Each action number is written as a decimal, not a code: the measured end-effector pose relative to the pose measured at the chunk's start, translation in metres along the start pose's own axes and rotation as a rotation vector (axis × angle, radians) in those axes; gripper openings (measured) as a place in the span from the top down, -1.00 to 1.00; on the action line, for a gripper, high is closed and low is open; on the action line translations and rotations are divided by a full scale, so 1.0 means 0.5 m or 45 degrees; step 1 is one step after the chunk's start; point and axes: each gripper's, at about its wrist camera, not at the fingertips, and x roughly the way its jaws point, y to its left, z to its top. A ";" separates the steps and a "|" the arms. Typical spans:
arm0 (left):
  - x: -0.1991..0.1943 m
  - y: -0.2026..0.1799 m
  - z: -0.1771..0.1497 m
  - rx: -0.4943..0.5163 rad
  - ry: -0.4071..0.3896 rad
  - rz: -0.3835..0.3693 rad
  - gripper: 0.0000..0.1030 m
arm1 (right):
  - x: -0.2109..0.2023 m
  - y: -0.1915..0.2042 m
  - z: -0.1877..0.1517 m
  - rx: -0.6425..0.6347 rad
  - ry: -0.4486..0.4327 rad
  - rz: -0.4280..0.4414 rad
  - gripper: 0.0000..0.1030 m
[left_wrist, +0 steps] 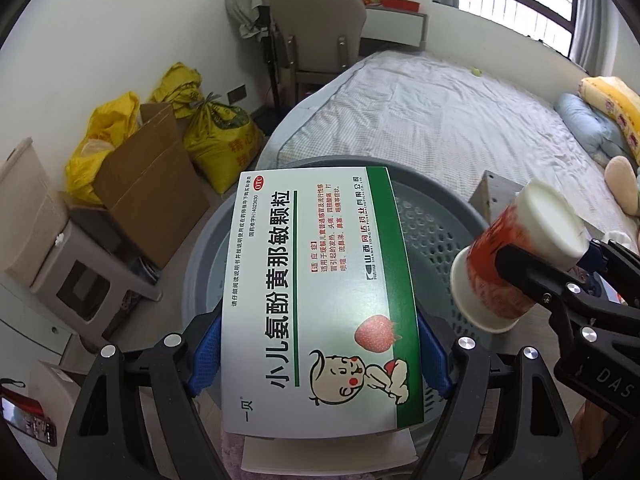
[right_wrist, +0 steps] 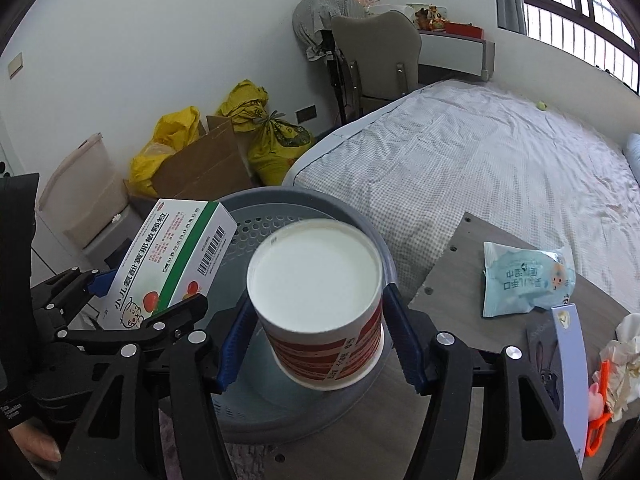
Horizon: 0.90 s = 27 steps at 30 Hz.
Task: Collect trash
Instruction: 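Carry the cup and box over the grey basket and release both, then move both grippers back over the table toward the lavender box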
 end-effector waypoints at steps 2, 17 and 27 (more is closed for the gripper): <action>0.005 0.009 -0.001 -0.015 0.008 0.018 -0.52 | -0.001 0.004 0.004 -0.006 -0.025 0.003 -0.55; 0.009 0.030 -0.004 -0.059 0.021 0.086 -0.72 | -0.006 -0.003 0.001 -0.006 -0.061 -0.041 -0.55; -0.021 0.045 -0.006 -0.133 -0.012 0.157 -0.87 | -0.038 0.000 -0.013 0.003 -0.073 -0.078 -0.55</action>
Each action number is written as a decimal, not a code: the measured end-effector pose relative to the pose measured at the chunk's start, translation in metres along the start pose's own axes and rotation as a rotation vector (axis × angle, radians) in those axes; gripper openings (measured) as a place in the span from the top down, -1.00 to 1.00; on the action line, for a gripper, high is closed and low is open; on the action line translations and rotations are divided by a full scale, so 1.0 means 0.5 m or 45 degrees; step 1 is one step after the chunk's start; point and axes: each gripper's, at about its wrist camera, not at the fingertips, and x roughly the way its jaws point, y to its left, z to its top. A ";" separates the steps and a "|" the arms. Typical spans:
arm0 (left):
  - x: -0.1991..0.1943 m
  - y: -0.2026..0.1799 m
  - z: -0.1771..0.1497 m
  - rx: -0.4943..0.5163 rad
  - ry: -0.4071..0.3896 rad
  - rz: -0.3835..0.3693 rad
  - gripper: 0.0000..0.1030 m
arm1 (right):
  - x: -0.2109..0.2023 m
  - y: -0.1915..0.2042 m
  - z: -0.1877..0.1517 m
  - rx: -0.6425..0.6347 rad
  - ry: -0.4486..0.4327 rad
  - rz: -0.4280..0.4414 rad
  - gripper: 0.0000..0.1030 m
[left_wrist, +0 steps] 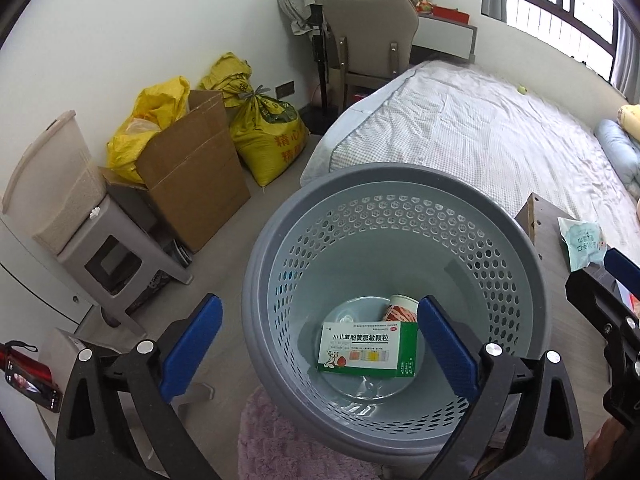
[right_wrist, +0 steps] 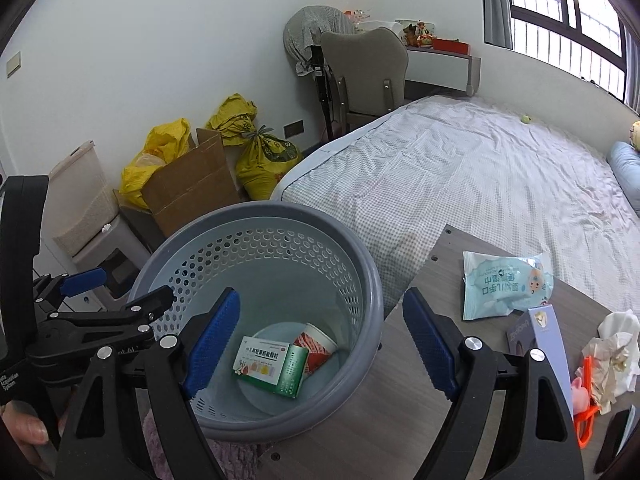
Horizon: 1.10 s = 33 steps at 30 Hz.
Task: Collect trash
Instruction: 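Move both grippers back over the table toward the lavender box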
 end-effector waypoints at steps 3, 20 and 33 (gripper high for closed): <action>-0.006 -0.002 -0.001 0.003 0.001 -0.010 -0.87 | -0.015 -0.003 -0.008 0.010 -0.006 -0.014 -0.55; -0.089 -0.085 -0.021 0.064 -0.049 -0.103 -0.88 | -0.149 -0.073 -0.056 0.121 -0.098 -0.117 -0.55; -0.160 -0.239 -0.075 0.178 -0.082 -0.258 -0.88 | -0.290 -0.190 -0.159 0.251 -0.154 -0.297 -0.55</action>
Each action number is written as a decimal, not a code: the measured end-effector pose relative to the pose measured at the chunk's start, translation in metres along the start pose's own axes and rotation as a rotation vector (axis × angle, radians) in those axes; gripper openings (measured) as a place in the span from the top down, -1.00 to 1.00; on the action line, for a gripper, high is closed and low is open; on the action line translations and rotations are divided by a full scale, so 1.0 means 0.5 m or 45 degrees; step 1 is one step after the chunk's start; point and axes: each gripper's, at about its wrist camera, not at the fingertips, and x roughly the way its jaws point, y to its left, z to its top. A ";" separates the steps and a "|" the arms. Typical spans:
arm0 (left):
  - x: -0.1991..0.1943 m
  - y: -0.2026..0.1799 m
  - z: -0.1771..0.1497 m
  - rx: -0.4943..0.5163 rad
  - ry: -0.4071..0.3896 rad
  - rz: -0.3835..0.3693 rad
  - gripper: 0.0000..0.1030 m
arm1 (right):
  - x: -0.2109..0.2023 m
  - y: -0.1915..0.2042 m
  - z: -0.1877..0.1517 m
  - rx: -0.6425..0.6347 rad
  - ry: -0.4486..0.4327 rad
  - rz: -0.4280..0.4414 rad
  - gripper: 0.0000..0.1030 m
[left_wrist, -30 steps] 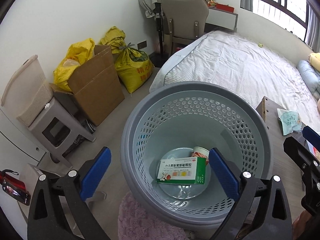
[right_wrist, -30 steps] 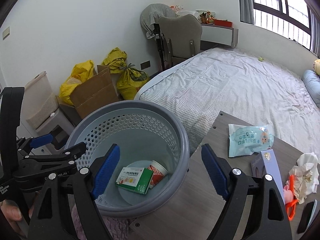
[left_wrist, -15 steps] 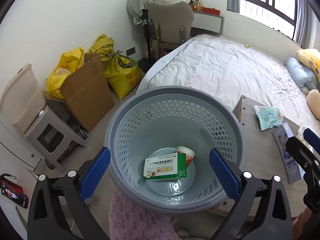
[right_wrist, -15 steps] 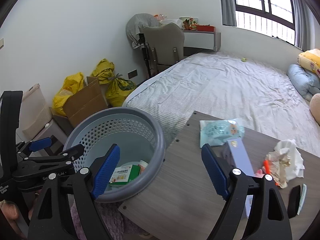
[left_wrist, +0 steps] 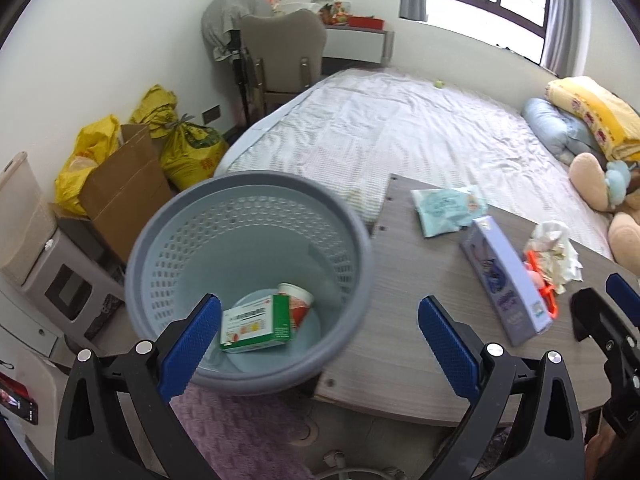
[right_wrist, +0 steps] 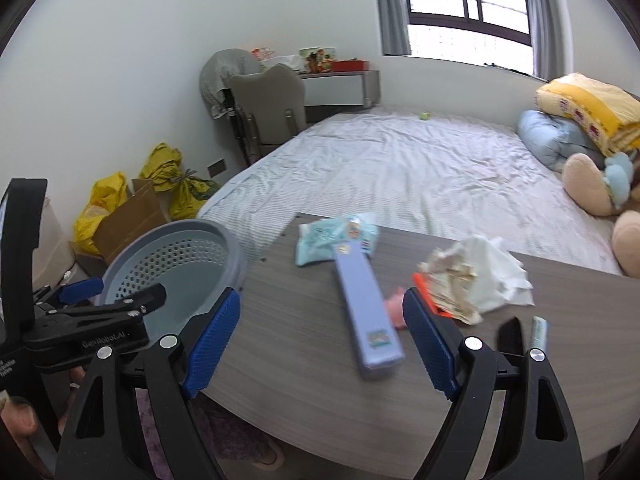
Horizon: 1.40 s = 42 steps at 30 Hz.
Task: Collect trash
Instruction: 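Move both grippers back over the table toward the lavender box, then grasp the long lavender box with the left gripper while the right gripper grasps the black band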
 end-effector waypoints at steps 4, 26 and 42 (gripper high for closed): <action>-0.013 -0.065 -0.003 0.068 -0.010 -0.024 -0.88 | -0.033 -0.063 -0.027 0.059 -0.005 -0.068 -0.55; -0.006 -0.335 -0.057 0.297 0.046 -0.180 -0.88 | -0.111 -0.355 -0.150 0.320 0.033 -0.328 -0.55; 0.071 -0.321 -0.045 0.244 0.099 -0.064 -0.88 | 0.003 -0.408 -0.164 0.361 0.155 -0.287 -0.55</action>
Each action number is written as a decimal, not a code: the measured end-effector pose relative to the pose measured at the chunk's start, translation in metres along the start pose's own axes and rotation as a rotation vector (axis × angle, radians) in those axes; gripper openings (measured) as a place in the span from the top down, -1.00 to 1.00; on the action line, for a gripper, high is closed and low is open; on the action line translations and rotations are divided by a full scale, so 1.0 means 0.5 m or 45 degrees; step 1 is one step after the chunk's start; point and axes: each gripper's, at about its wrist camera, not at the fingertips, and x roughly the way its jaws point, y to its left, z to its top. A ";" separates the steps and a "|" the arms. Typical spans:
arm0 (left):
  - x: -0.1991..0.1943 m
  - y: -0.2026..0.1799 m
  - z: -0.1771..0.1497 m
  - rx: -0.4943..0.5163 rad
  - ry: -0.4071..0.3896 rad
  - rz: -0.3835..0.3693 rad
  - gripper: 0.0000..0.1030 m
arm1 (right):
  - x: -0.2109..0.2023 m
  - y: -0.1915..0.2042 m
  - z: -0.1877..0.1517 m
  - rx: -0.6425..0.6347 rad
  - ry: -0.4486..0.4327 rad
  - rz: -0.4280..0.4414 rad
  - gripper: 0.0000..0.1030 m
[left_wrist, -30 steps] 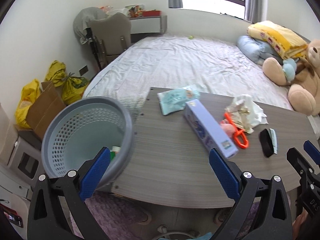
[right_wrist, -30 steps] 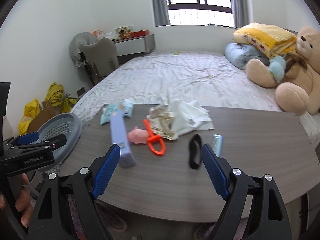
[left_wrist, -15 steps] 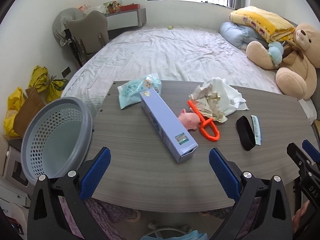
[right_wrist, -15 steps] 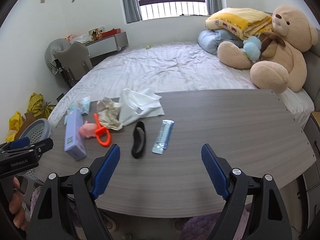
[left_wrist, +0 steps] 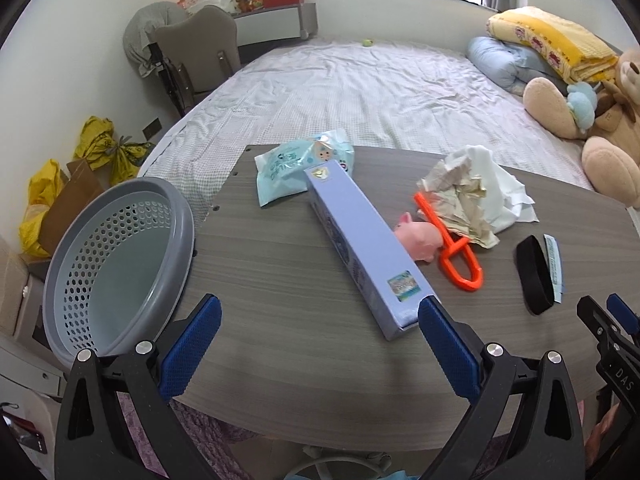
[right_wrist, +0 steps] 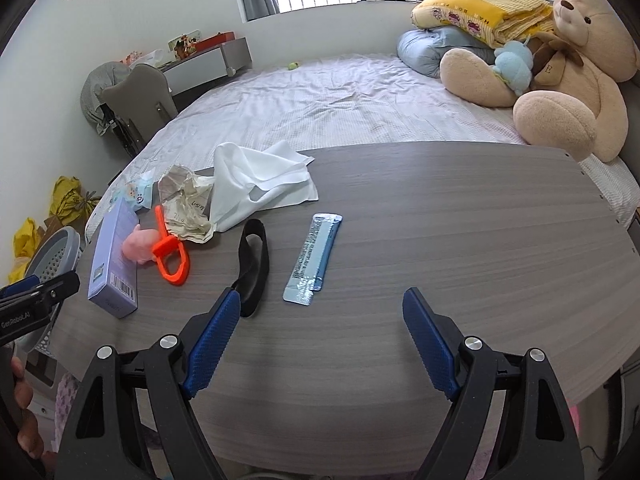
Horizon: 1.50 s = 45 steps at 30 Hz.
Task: Collect trash
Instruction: 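Grasp the long lavender box with the left gripper while the right gripper grasps the black band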
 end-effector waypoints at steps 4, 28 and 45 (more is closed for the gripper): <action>0.014 -0.001 0.013 -0.023 0.021 -0.025 -0.88 | 0.011 0.004 0.001 0.006 0.004 0.009 -0.55; 0.100 0.047 -0.017 -0.034 0.156 0.062 -0.88 | 0.015 -0.017 -0.002 0.069 0.007 0.032 -0.55; 0.153 0.025 0.058 0.016 0.115 0.021 -0.39 | 0.010 -0.006 -0.005 0.053 0.009 0.027 -0.55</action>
